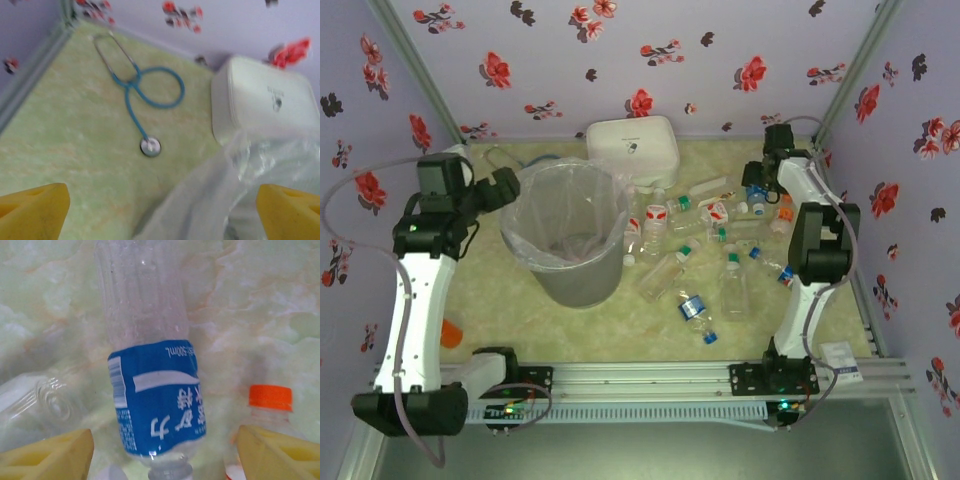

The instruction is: Put the plastic bottles in the bin

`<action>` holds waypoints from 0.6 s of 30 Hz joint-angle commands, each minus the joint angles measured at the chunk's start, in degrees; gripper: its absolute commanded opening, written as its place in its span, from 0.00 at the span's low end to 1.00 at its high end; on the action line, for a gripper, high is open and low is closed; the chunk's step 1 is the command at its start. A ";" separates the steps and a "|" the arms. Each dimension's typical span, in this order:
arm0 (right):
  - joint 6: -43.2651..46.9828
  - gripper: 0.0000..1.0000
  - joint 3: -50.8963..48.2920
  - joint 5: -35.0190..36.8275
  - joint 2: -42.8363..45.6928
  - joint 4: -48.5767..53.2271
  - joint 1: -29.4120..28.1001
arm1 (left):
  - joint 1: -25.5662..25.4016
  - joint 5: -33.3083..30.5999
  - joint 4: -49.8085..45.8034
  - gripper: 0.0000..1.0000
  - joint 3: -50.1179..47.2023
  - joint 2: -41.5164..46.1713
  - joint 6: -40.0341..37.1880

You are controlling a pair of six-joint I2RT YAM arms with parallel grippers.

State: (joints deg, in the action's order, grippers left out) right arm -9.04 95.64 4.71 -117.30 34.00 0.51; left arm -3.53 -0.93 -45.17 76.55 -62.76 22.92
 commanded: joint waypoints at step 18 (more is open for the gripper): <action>1.10 0.41 13.17 -2.07 -11.09 3.96 1.04 | -2.78 5.79 -1.91 0.68 -4.54 0.64 -2.09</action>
State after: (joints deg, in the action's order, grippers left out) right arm -8.29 107.22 3.49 -127.96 36.34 1.10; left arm -6.02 2.90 -47.55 73.12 -63.75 20.60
